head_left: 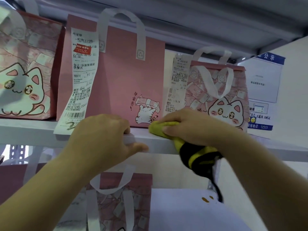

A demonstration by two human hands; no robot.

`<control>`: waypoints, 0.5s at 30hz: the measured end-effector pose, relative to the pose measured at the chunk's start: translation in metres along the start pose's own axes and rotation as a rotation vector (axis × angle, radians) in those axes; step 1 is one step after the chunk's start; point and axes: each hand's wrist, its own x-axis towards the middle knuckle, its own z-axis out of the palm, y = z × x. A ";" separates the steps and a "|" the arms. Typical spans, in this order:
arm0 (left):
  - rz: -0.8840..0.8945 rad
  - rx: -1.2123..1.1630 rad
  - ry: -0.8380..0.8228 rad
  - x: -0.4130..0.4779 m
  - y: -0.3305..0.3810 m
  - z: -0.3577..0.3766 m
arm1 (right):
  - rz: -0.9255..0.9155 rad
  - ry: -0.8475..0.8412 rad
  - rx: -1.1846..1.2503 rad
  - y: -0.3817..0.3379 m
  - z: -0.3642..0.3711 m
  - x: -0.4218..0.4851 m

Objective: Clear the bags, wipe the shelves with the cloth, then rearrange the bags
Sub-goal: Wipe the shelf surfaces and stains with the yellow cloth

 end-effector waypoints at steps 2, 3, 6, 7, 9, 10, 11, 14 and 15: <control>-0.023 -0.013 0.014 -0.002 0.002 0.000 | -0.033 0.087 0.010 -0.010 0.015 0.005; -0.039 -0.028 0.026 -0.002 0.003 0.000 | -0.057 0.150 -0.011 -0.013 0.021 0.005; -0.080 -0.107 0.062 -0.004 0.007 -0.002 | -0.142 0.274 -0.027 -0.007 0.026 -0.006; -0.083 -0.118 0.070 -0.005 0.008 -0.002 | -0.164 0.288 -0.012 -0.003 0.026 -0.013; -0.068 -0.114 0.089 -0.009 0.010 -0.001 | -0.187 0.314 -0.013 0.003 0.022 -0.027; -0.044 -0.110 0.115 -0.012 0.011 0.000 | -0.191 0.333 -0.035 0.006 0.021 -0.034; -0.003 -0.103 0.157 -0.015 0.011 0.001 | -0.192 0.358 -0.061 0.009 0.021 -0.043; 0.113 -0.109 0.365 -0.027 0.012 0.003 | -0.197 0.423 -0.094 0.020 0.023 -0.074; 0.145 -0.113 0.427 -0.031 0.014 0.003 | -0.203 0.420 -0.084 0.023 0.026 -0.085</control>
